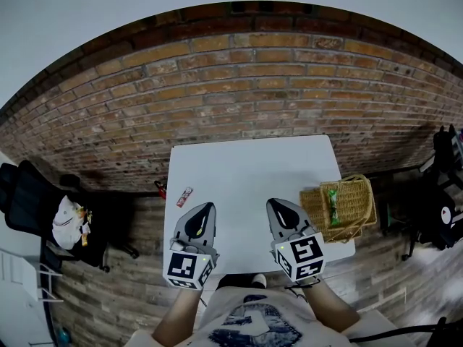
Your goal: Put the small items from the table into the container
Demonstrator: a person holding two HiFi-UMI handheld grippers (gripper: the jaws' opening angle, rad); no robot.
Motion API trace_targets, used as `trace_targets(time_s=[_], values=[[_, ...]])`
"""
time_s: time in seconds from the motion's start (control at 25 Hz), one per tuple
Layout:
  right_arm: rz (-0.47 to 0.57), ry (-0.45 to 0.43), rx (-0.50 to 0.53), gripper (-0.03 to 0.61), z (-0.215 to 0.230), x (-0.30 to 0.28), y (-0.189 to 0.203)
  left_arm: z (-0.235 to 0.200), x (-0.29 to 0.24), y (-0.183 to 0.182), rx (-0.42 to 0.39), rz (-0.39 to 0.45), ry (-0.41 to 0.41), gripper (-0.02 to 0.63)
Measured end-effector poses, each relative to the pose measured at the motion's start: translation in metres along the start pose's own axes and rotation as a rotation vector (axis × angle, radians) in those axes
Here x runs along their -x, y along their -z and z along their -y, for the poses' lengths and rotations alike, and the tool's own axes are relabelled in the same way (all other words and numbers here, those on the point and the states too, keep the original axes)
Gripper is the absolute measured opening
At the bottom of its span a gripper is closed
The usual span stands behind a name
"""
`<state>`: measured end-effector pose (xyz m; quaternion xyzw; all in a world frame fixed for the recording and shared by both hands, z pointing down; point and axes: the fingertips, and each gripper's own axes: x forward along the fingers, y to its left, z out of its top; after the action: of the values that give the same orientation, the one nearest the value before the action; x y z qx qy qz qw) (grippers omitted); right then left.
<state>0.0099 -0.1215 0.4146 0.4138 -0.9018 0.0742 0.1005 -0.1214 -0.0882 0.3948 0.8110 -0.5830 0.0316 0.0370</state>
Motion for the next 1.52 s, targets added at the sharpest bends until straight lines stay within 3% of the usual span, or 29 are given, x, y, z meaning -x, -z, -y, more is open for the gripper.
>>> trace_targets(time_s=[0.56, 1.04, 1.28, 1.52], values=[[-0.071, -0.077, 0.009, 0.021, -0.045, -0.094, -0.004, -0.098, -0.004, 0.012, 0.017, -0.037, -0.065, 0.048], [-0.159, -0.178, 0.084, 0.021, -0.1, -0.179, 0.008, -0.186, 0.006, 0.04, 0.06, -0.059, -0.137, 0.048], [-0.219, -0.27, 0.157, 0.021, -0.12, -0.218, 0.021, -0.217, 0.004, 0.059, 0.086, -0.082, -0.162, 0.048], [-0.245, -0.305, 0.185, 0.021, -0.13, -0.248, 0.028, -0.239, 0.0, 0.074, 0.09, -0.106, -0.189, 0.048]])
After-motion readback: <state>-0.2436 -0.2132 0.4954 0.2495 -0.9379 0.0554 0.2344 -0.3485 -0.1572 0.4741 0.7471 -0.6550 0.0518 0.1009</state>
